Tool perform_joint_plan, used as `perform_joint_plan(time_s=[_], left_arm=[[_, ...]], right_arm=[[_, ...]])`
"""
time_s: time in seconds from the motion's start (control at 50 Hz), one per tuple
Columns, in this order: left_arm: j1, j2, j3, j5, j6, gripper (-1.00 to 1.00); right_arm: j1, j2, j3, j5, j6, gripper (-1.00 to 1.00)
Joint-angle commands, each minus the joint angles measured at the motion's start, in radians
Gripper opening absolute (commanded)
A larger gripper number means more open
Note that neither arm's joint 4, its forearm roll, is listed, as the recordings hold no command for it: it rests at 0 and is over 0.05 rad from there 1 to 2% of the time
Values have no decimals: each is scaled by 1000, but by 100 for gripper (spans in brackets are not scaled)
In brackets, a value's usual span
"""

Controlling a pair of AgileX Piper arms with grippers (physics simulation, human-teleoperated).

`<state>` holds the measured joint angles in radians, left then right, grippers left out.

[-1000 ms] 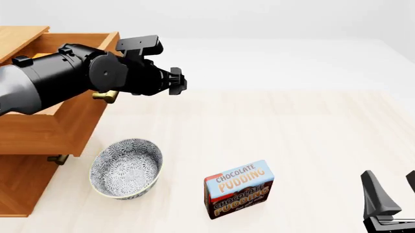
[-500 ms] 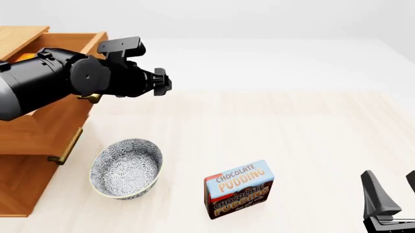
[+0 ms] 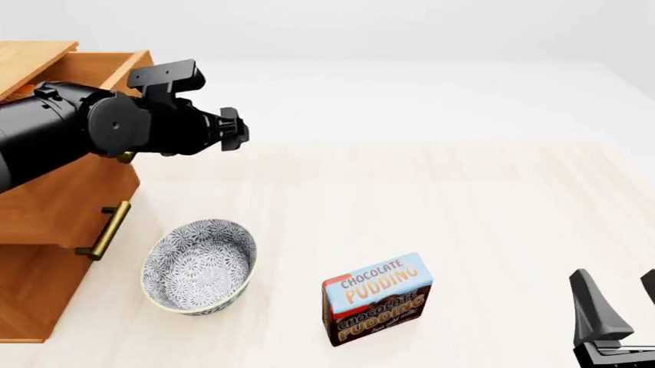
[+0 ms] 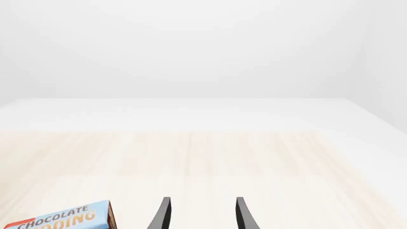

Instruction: Put the butter at the back in the top drawer of the cabinet and close it.

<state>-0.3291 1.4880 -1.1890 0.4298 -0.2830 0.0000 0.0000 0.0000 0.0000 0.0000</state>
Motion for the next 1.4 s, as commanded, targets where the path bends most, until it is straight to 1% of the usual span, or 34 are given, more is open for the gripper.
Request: perform_joint_plan(time_s=[0.02,0.52,0.68,0.96,1.14,1.4], left_arm=[[32,-4,17,-9,-4,100],[101,-20,16,2,6,100],[141,-23,12,11,10,100],[179,-17,16,8,9,100],[223,-25,36,-1,10,100],[256,-32,50,-12,4,100]], right_arm=[[0,0,0,0,0,100],[0,0,0,0,0,100],[0,0,0,0,0,100],[0,0,0,0,0,100],[0,0,0,0,0,100],[0,0,0,0,0,100]])
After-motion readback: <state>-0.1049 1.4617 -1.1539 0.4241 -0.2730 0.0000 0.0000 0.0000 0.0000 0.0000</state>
